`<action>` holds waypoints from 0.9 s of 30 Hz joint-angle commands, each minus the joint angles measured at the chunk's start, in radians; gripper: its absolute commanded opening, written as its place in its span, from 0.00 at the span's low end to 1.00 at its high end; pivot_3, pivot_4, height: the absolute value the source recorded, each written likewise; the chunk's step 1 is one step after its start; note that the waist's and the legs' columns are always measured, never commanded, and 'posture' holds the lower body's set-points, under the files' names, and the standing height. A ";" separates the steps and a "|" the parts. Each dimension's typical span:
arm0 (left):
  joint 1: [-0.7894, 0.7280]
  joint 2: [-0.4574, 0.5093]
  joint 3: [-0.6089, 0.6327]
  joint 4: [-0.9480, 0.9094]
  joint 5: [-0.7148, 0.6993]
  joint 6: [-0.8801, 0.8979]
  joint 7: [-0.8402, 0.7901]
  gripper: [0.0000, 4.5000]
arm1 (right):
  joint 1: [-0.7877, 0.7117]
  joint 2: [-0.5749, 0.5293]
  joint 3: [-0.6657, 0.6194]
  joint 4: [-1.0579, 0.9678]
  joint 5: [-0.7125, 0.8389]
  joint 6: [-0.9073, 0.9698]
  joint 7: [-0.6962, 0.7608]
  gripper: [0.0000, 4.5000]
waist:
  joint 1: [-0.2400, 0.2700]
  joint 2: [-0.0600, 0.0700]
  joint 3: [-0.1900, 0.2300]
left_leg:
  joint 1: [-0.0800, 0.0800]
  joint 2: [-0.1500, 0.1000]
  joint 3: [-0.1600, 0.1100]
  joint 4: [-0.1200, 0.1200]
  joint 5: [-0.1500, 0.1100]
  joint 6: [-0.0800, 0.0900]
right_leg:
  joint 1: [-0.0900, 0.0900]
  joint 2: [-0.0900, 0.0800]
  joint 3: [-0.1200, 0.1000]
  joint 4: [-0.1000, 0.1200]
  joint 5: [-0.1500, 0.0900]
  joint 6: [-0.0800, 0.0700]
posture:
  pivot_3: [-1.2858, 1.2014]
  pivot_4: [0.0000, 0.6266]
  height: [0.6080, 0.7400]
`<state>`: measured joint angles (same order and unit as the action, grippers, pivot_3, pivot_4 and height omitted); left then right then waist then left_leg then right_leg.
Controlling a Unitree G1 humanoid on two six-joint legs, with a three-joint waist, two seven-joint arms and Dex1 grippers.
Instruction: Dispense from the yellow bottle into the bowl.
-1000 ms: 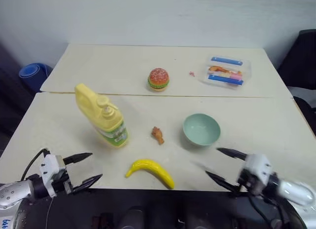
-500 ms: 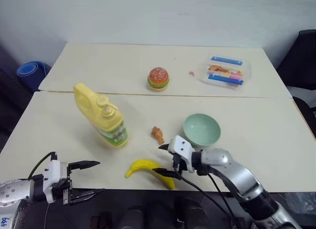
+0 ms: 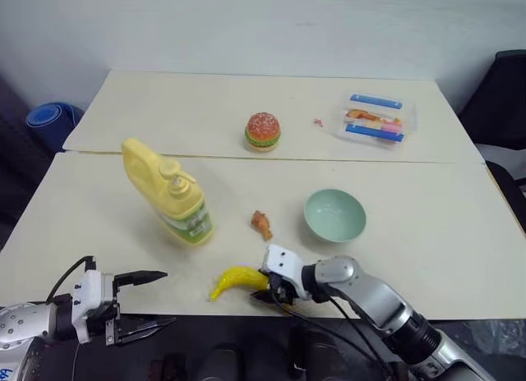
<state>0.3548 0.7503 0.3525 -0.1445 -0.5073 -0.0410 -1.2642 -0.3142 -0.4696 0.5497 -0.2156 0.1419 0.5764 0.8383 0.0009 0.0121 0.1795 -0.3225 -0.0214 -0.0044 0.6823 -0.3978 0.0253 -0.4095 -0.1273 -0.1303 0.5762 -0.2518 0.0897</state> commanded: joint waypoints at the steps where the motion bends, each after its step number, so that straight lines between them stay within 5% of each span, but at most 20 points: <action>1: -0.037 -0.018 -0.022 -0.037 -0.018 0.010 0.024 1.00 | 0.045 -0.039 -0.118 -0.089 0.093 -0.099 0.078 0.26 | 0.001 -0.002 -0.001 | 0.000 0.000 0.000 0.000 0.000 0.000 | 0.000 0.000 0.000 0.000 0.000 0.000 | 0.52 0.24 1.00; 4: -0.069 -0.040 -0.054 -0.048 -0.014 0.014 0.040 1.00 | 0.111 -0.082 -0.274 -0.171 0.216 -0.102 0.119 0.22 | 0.001 -0.002 -0.001 | 0.000 0.000 0.000 0.000 0.000 0.000 | 0.001 0.000 0.000 0.000 0.000 0.000 | 0.52 0.24 1.00; 8: -0.099 -0.069 -0.094 -0.082 -0.021 0.015 0.048 1.00 | 0.213 -0.183 -0.635 -0.282 0.489 0.014 0.142 0.22 | 0.008 0.000 0.000 | 0.000 0.000 0.000 0.000 0.000 0.000 | 0.002 0.000 0.000 -0.001 0.001 0.001 | 0.52 0.24 1.00; 13: -0.149 -0.122 -0.161 -0.110 -0.030 0.042 0.080 1.00 | 0.309 -0.325 -1.004 0.036 0.424 -0.099 0.120 0.22 | 0.028 -0.001 0.000 | 0.002 0.000 0.000 0.000 -0.001 0.001 | 0.005 -0.001 0.001 -0.003 0.001 0.002 | 0.52 0.24 1.00; 18: -0.185 -0.154 -0.200 -0.083 0.002 0.016 0.095 1.00 | 0.214 -0.378 -0.958 0.563 0.119 -0.486 -0.014 0.22 | 0.019 0.001 0.001 | 0.004 0.000 0.002 0.000 0.000 0.001 | 0.005 0.000 0.002 -0.001 0.001 0.001 | 0.52 0.24 1.00; 22: -0.221 -0.152 -0.194 -0.036 0.008 -0.009 0.093 1.00 | 0.052 -0.369 -0.857 0.880 0.027 -0.587 -0.022 0.22 | -0.003 0.005 0.003 | 0.004 0.000 0.010 0.000 0.001 0.002 | 0.006 0.002 0.008 0.002 0.001 0.001 | 0.52 0.24 1.00; 23: -0.227 -0.148 -0.188 -0.026 0.005 -0.012 0.093 1.00 | 0.029 -0.366 -0.848 0.903 0.024 -0.619 -0.010 0.38 | -0.005 0.007 0.004 | 0.004 0.001 0.010 0.000 0.002 0.001 | 0.006 0.002 0.008 0.002 0.001 0.001 | 0.52 0.24 1.00; 27: -0.229 -0.140 -0.150 -0.006 -0.011 -0.017 0.104 1.00 | 0.011 -0.390 -0.848 0.867 0.065 -0.639 0.074 0.68 | -0.004 0.008 0.004 | 0.005 0.002 0.011 0.000 0.002 0.001 | 0.006 0.004 0.009 0.002 0.001 0.001 | 0.52 0.24 1.00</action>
<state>0.1195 0.6005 0.1655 -0.1456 -0.5002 -0.0441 -1.1655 -0.3005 -0.8277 -0.2783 0.7015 0.1732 -0.0445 0.8749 -0.0036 0.0206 0.1838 -0.3173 -0.0191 0.0070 0.6820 -0.3953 0.0260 -0.4034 -0.1236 -0.1209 0.5781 -0.2503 0.0911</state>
